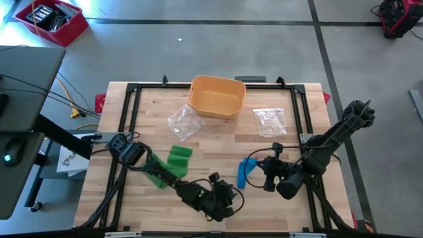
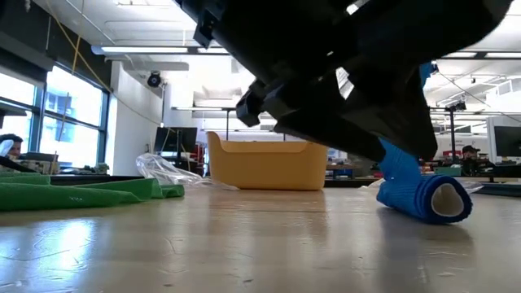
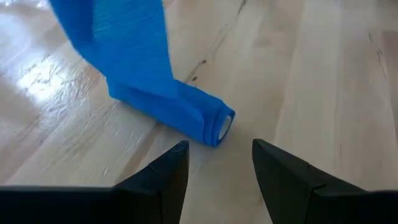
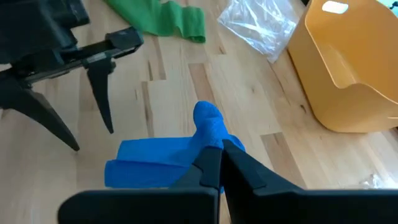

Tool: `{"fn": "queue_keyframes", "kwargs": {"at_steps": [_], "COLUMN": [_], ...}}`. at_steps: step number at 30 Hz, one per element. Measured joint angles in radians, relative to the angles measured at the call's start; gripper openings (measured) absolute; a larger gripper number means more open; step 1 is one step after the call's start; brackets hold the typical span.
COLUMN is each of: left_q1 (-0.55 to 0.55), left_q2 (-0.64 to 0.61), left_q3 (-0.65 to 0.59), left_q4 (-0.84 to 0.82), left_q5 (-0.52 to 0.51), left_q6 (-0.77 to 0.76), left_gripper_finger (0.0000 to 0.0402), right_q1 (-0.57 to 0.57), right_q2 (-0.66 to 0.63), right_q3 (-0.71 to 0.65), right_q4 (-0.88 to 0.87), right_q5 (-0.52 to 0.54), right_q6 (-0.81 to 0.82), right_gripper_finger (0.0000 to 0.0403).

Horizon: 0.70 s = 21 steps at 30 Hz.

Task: Roll bandage
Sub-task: Roll the blue bandage

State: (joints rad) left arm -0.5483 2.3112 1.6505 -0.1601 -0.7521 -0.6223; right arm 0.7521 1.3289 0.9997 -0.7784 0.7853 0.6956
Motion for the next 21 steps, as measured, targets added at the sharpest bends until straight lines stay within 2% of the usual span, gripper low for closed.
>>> {"fn": "queue_keyframes", "kwargs": {"at_steps": [7, 15, 21], "left_q1": [0.002, -0.046, -0.002], "left_q2": [0.007, 0.008, 0.008], "left_q3": [0.0, 0.001, 0.001], "left_q4": [0.007, 0.229, 0.264], "left_q5": [-0.026, 0.02, -0.005], "left_q6": [-0.122, 0.202, 0.292], "left_gripper_finger": [0.0169, 0.014, 0.0115], "right_q1": [0.0, -0.079, -0.131], "right_q2": [0.0, -0.004, -0.004], "right_q3": [0.001, 0.002, 0.002], "right_q4": [-0.004, 0.005, 0.059], "right_q5": [0.035, 0.026, -0.013], "right_q6": [-0.027, -0.079, -0.133], "right_gripper_finger": [0.0, 0.0, 0.0]}}
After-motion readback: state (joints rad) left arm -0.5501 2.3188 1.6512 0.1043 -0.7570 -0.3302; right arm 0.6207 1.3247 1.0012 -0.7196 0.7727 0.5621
